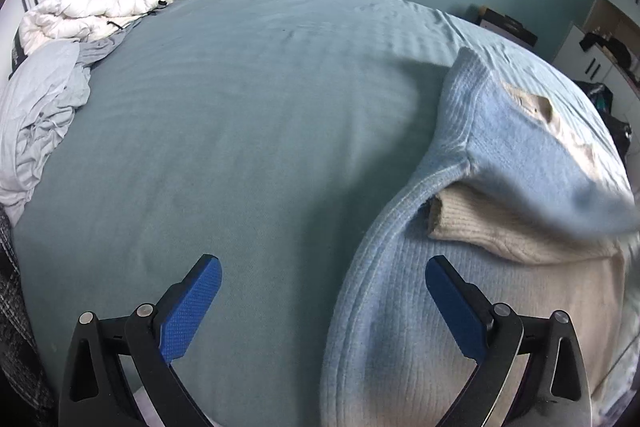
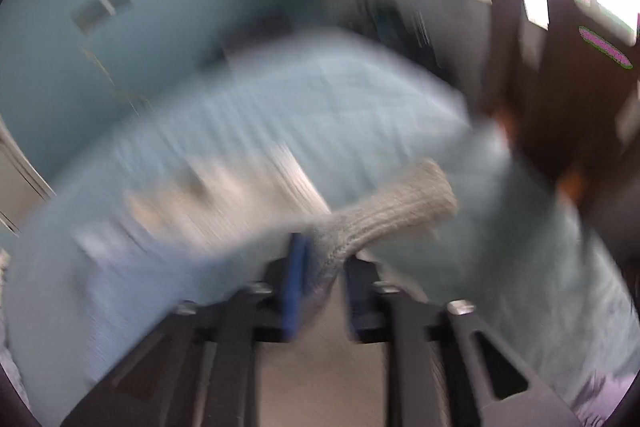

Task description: Fold small clothes

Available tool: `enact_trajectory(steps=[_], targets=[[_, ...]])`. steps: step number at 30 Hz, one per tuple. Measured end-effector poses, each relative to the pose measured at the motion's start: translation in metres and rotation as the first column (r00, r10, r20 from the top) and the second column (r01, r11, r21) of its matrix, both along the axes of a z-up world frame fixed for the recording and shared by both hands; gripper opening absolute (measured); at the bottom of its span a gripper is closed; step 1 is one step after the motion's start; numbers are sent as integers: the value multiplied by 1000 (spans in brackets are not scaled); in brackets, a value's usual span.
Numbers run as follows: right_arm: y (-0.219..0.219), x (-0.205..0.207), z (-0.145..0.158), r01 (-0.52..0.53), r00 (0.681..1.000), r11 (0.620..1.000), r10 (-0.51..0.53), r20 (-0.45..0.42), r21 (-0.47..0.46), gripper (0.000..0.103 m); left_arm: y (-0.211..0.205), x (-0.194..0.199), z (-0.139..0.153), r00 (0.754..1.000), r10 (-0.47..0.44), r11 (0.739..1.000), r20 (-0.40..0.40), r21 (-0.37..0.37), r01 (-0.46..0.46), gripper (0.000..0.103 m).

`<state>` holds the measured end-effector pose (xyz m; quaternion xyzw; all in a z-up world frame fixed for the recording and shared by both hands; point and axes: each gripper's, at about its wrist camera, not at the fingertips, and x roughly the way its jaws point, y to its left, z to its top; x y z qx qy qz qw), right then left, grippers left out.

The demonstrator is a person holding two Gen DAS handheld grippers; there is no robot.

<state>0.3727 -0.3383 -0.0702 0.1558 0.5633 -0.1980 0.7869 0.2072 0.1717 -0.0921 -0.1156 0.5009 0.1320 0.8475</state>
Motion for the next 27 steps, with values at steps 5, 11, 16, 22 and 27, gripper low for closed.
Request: enact_trajectory(steps=[5, 11, 16, 22, 27], targets=[[-61, -62, -63, 158, 987, 947, -153, -41, 279, 39, -4, 2, -4, 1000, -11, 1000, -12, 5, 11, 103], [-66, -57, -55, 142, 975, 829, -210, 66, 541, 72, -15, 6, -10, 999, -38, 999, -32, 32, 39, 103], [-63, -43, -86, 232, 959, 753, -282, -17, 616, 59, -15, 6, -11, 998, -45, 998, -37, 33, 46, 103], [-55, -19, -59, 242, 965, 873, -264, -8, 423, 4, -14, 6, -14, 998, -48, 998, -47, 34, 50, 103], [-19, -1, 16, 121, 976, 956, -164, 143, 268, 4, -15, 7, -16, 997, -57, 998, -52, 32, 58, 103]])
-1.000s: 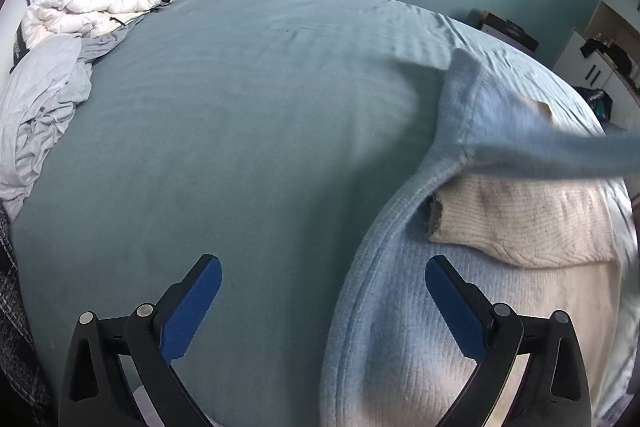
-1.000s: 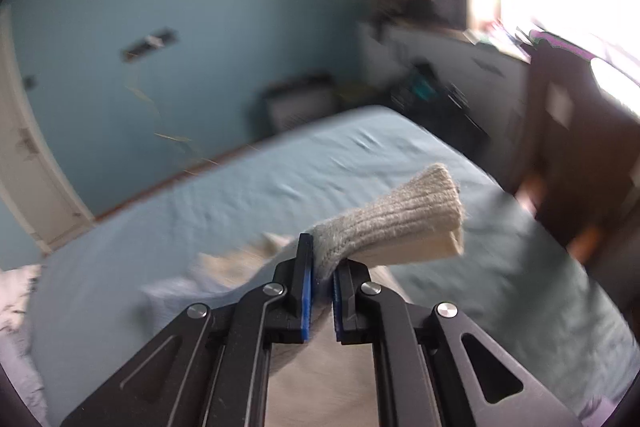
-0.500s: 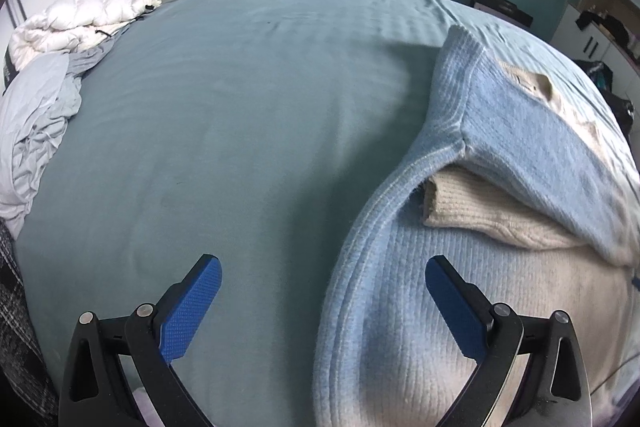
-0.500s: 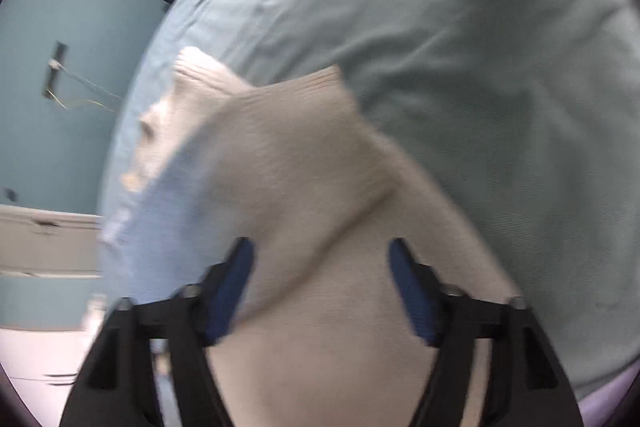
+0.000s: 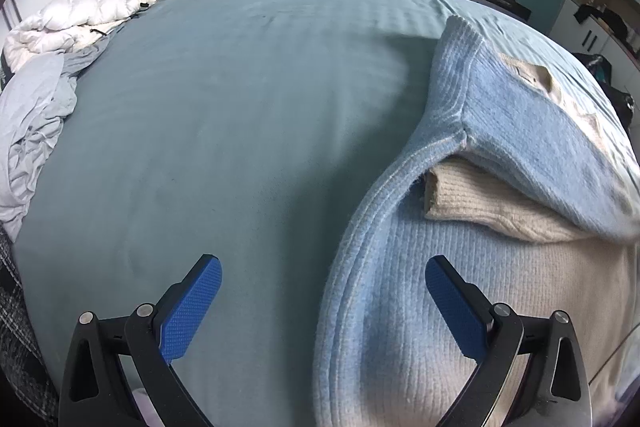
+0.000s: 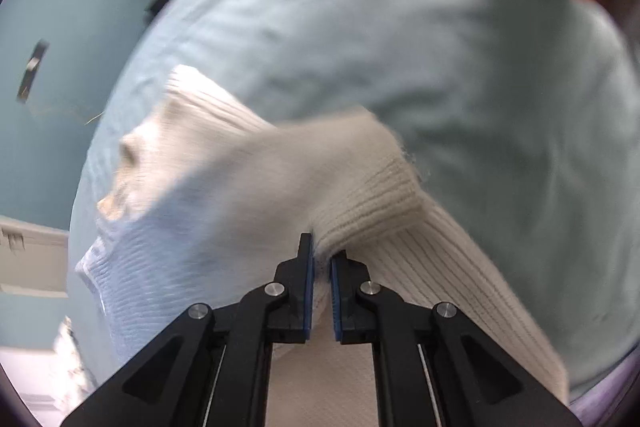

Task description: Fold small clothes

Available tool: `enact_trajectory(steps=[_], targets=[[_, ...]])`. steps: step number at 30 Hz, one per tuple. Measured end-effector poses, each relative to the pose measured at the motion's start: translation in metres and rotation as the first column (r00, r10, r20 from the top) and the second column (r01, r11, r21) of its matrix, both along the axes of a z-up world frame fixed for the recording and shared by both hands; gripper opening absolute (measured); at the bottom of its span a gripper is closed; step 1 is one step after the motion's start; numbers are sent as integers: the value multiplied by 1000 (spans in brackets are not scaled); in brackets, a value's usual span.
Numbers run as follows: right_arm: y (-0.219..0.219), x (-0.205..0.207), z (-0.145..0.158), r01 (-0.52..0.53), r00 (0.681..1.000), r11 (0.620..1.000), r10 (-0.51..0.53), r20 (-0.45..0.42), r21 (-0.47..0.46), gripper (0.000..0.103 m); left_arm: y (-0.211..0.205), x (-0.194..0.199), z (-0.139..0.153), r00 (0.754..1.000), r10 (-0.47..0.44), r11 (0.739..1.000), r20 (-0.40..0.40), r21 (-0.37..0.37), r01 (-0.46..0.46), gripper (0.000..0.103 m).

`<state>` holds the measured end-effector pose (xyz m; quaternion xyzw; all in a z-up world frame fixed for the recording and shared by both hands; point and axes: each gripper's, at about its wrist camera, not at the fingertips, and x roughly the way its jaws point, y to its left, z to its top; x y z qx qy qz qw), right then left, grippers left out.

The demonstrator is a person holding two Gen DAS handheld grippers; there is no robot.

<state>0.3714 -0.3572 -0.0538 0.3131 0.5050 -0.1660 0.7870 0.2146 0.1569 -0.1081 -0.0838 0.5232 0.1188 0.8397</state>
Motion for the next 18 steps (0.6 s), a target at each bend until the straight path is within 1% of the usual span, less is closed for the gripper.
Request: enact_trajectory(steps=[1, 3, 5, 6, 7, 8, 9, 10, 11, 13, 14, 15, 16, 18], targets=[[4, 4, 9, -13, 1000, 1000, 13, 23, -7, 4, -1, 0, 0, 1000, 0, 1000, -1, 2, 0, 103], [14, 16, 39, -48, 996, 999, 49, 79, -13, 4, -2, 1, -1, 1000, -1, 1000, -2, 0, 1, 103], [31, 41, 70, -94, 989, 996, 93, 115, 4, 4, -3, 1, -1, 1000, -4, 1000, -4, -2, 4, 103], [37, 50, 77, -109, 987, 994, 108, 118, 2, 4, -4, 1, -1, 1000, -5, 1000, -4, 0, 5, 103], [47, 64, 92, -133, 983, 991, 134, 127, -15, 4, -4, 1, -1, 1000, -7, 1000, -4, 1, 7, 103], [48, 65, 100, -145, 980, 989, 148, 134, -26, 3, -4, 1, -1, 1000, -9, 1000, -4, 4, 9, 103], [59, 70, 112, -166, 974, 985, 172, 146, -50, 3, -5, 1, -1, 1000, -10, 1000, -3, 7, 10, 103], [72, 83, 127, -202, 964, 976, 214, 161, -85, 3, -5, 1, -1, 1000, -10, 1000, -2, 7, 10, 103], [77, 86, 134, -221, 957, 970, 235, 172, -98, 3, -4, 1, -1, 1000, -9, 1000, -3, 7, 9, 103], [88, 87, 155, -267, 927, 956, 290, 240, -122, 3, -3, 1, -3, 1000, -4, 1000, -5, 5, 4, 103], [91, 85, 166, -285, 907, 947, 316, 278, -148, 3, -2, 1, -3, 1000, -2, 1000, -7, 2, 2, 103], [89, 83, 169, -286, 897, 943, 326, 299, -171, 3, -1, 1, -4, 1000, 0, 1000, -8, -2, 0, 103], [83, 79, 171, -280, 893, 942, 326, 311, -184, 3, -1, 1, -4, 1000, 2, 1000, -9, -6, -2, 103], [54, 66, 157, -243, 909, 956, 284, 305, -166, 3, 0, 2, -5, 1000, 6, 1000, -10, -15, -6, 103]])
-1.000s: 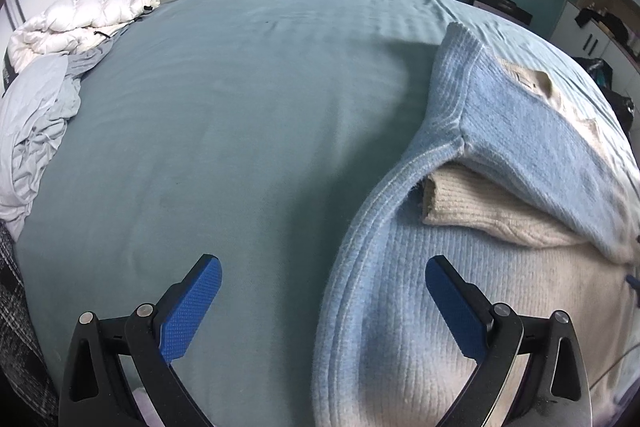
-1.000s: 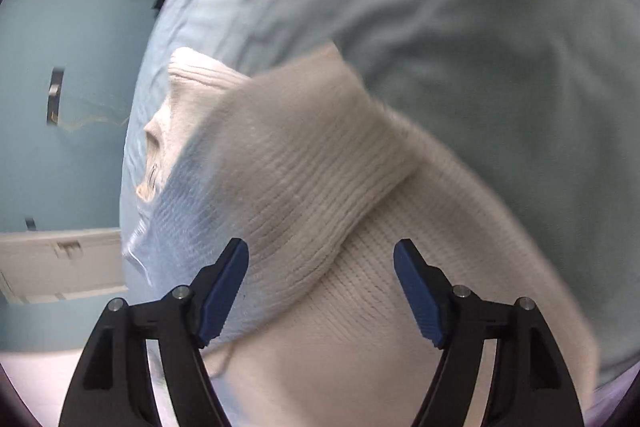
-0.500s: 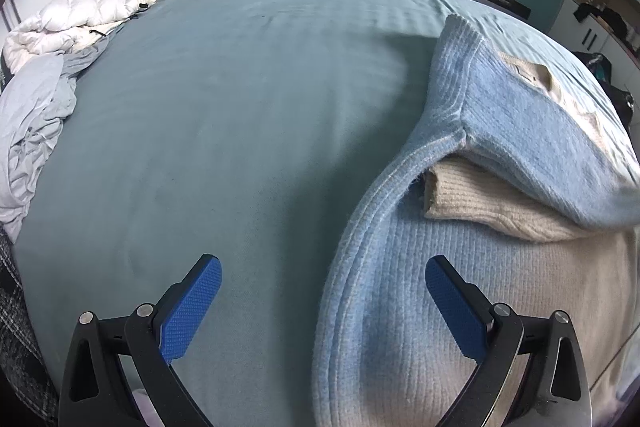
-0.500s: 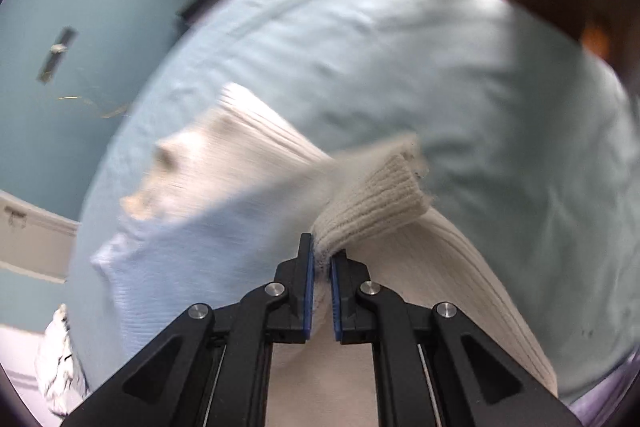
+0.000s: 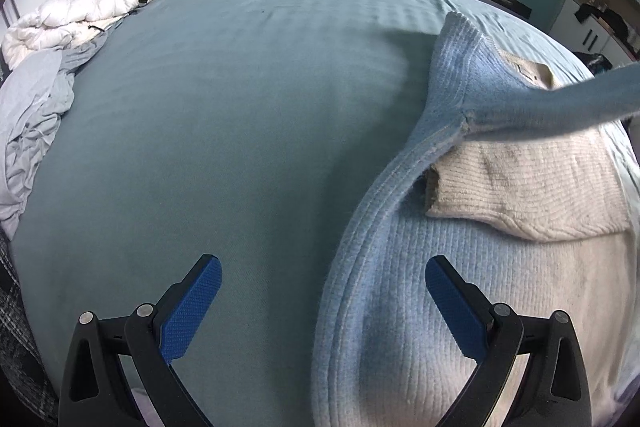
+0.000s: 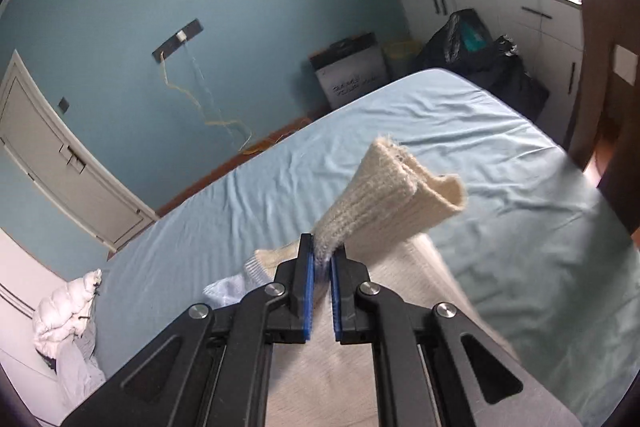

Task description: Fold small clothes

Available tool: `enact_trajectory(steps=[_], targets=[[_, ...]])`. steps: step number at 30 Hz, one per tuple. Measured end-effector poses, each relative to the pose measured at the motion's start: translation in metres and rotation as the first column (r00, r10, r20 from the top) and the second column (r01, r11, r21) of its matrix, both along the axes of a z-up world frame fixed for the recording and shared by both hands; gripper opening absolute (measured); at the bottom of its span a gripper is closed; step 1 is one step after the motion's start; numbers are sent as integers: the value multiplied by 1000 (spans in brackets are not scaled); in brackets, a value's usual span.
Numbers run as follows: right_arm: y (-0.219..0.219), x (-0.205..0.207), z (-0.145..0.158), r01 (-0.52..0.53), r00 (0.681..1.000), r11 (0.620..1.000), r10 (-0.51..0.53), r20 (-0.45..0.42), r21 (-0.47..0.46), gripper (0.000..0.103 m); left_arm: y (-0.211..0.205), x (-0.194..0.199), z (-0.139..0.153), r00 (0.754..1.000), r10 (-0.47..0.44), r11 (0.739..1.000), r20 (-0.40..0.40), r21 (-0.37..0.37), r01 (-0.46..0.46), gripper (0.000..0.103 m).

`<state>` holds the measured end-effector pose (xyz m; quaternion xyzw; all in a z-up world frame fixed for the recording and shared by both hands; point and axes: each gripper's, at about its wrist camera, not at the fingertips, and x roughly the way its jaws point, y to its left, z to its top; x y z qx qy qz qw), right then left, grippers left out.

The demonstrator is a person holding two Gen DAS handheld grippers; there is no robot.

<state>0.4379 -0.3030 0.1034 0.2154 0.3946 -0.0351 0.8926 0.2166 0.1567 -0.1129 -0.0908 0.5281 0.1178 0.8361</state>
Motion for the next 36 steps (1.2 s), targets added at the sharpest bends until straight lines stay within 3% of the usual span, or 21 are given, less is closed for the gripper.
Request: enact_trajectory(steps=[3, 5, 6, 7, 8, 9, 10, 12, 14, 15, 17, 19, 21, 24, 27, 28, 29, 31, 33, 34, 36], targets=[[-47, -18, -54, 85, 993, 996, -87, -77, -17, 3, -1, 1, 0, 1000, -2, 1000, 1, -11, 2, 103], [-75, -29, -120, 87, 976, 995, -93, -197, -39, 8, -2, 1, 0, 1000, -8, 1000, 2, -7, 8, 103], [-86, -35, -151, 88, 959, 995, -95, -268, -35, 12, -4, 1, 0, 1000, -13, 1000, 0, -2, 13, 103], [-102, -47, -192, 133, 914, 991, -131, -383, -21, 21, -4, 1, 0, 1000, -16, 1000, -3, 3, 16, 103], [-116, -63, -224, 185, 865, 983, -168, -473, -11, 23, -4, 1, 0, 1000, -17, 1000, -6, 7, 17, 103], [-126, -76, -243, 220, 839, 976, -190, -510, -3, 23, -4, 1, 0, 1000, -16, 1000, -8, 7, 16, 103], [-137, -97, -256, 259, 838, 966, -214, -502, 22, 24, -3, 1, 0, 1000, -15, 1000, -7, 3, 15, 103], [-149, -121, -255, 318, 861, 942, -241, -448, 104, 34, -3, 1, 0, 1000, -14, 1000, -7, 0, 14, 103], [-156, -136, -244, 383, 871, 906, -289, -397, 182, 59, -4, 2, -1, 1000, -15, 1000, -9, 5, 15, 103], [-156, -137, -238, 388, 877, 901, -295, -379, 196, 62, -4, 2, -1, 1000, -18, 1000, -10, 6, 18, 103], [-142, -124, -217, 338, 901, 926, -265, -344, 170, 63, -6, 3, -2, 1000, -21, 1000, -12, 12, 21, 103], [-113, -99, -208, 230, 911, 972, -200, -360, 43, 63, -9, 3, -2, 1000, -25, 999, -13, 22, 25, 103], [-68, -72, -207, 65, 923, 994, -94, -373, -89, 63, -12, 3, -2, 999, -34, 999, -17, 37, 34, 103], [-9, -50, -223, -134, 918, 974, 52, -393, -183, 63, -15, 3, -3, 999, -44, 997, -20, 55, 45, 103], [27, -37, -252, -251, 876, 939, 117, -468, -234, 63, -16, 3, -4, 998, -52, 997, -23, 61, 53, 103], [35, -36, -269, -272, 857, 922, 102, -506, -275, 64, -15, 3, -4, 998, -52, 997, -23, 60, 53, 103], [39, -37, -278, -274, 857, 910, 85, -508, -311, 70, -15, 3, -4, 998, -51, 997, -24, 57, 53, 103], [37, -39, -279, -205, 857, 924, 9, -516, -324, 76, -13, 3, -4, 998, -51, 998, -26, 46, 52, 103], [33, -45, -266, -100, 851, 956, -61, -521, -275, 75, -13, 2, -3, 998, -52, 998, -25, 38, 53, 103], [38, -50, -254, -71, 876, 977, -36, -482, -202, 74, -13, 3, -3, 998, -52, 998, -22, 37, 52, 103], [58, -51, -242, -118, 898, 984, 49, -437, -132, 74, -14, 3, -1, 998, -54, 998, -18, 37, 55, 103]])
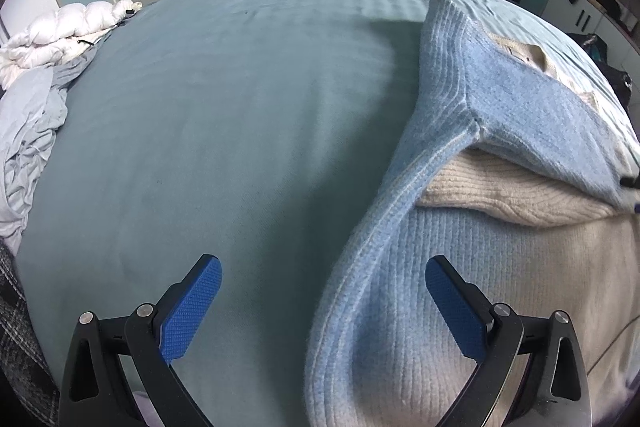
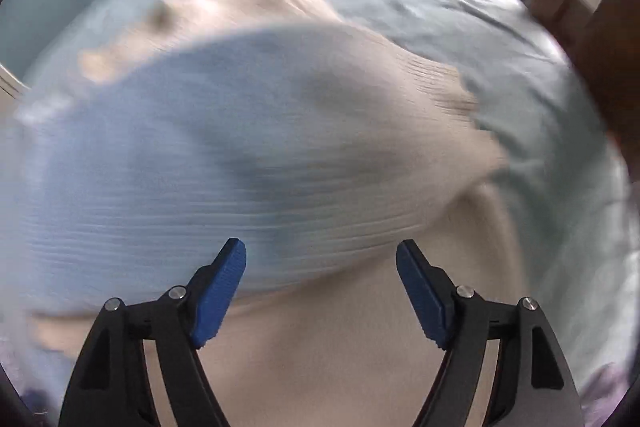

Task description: Fold small clothes

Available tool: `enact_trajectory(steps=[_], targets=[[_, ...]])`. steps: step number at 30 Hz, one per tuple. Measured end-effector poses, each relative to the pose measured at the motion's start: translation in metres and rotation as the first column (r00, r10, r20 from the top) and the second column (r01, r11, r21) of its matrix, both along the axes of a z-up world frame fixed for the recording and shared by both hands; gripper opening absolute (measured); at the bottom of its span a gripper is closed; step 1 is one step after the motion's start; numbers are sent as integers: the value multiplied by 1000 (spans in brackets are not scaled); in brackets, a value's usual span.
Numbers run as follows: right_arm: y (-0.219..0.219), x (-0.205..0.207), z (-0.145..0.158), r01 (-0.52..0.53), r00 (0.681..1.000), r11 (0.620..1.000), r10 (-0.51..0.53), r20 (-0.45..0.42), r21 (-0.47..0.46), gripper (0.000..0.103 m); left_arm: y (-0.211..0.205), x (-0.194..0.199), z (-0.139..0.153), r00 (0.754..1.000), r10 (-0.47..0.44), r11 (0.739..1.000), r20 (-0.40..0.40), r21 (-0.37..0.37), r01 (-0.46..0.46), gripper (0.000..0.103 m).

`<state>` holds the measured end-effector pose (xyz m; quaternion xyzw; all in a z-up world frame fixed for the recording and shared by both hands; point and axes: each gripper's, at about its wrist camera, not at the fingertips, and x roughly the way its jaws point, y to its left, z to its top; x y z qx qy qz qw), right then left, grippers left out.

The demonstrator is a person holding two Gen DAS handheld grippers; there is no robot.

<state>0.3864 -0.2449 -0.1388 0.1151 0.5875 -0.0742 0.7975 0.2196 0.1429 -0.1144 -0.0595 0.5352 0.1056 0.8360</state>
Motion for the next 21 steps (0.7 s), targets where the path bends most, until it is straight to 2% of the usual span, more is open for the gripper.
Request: enact_trajectory(steps=[2, 4, 6, 7, 8, 10, 12, 13, 16, 18, 19, 20, 21], targets=[[29, 1, 2, -90, 996, 996, 90, 10, 10, 75, -1, -1, 1, 1000, -4, 1000, 4, 2, 4, 103], [51, 6, -12, -151, 988, 988, 152, -17, 6, 74, -2, -1, 1, 1000, -9, 1000, 5, 14, 9, 103], [67, 12, -42, -198, 976, 978, 191, -101, -61, 75, -3, -1, 1, 1000, -15, 1000, -1, 28, 15, 103], [72, 14, -47, -210, 974, 974, 201, -108, -86, 79, -3, -1, 0, 1000, -19, 999, -4, 31, 19, 103], [77, 12, -46, -224, 972, 967, 212, -101, -124, 79, -3, -1, 0, 1000, -24, 999, -6, 34, 24, 103], [80, 8, -31, -217, 973, 969, 206, -104, -116, 78, -3, -2, -1, 999, -28, 998, -15, 47, 29, 103], [76, -12, 5, -222, 974, 975, 222, -36, -21, 77, -3, -4, -2, 999, -36, 997, -18, 66, 37, 103], [74, -19, 19, -229, 973, 973, 229, -7, -4, 77, -4, -4, -3, 999, -40, 996, -23, 73, 41, 103], [52, -63, 86, -232, 968, 973, 230, 98, 15, 77, -8, -5, -4, 998, -52, 995, -31, 86, 54, 103], [29, -95, 142, -207, 964, 977, 195, 182, 50, 77, -12, -6, -3, 998, -64, 994, -28, 92, 67, 103], [18, -100, 155, -199, 962, 978, 182, 205, 65, 77, -14, -8, -1, 997, -67, 992, -25, 101, 69, 103], [2, -121, 188, -186, 957, 979, 160, 242, 89, 78, -15, -11, 2, 998, -62, 992, -16, 113, 64, 103], [-5, -130, 207, -178, 955, 980, 149, 256, 93, 78, -17, -15, 6, 999, -48, 992, -4, 120, 48, 103]])
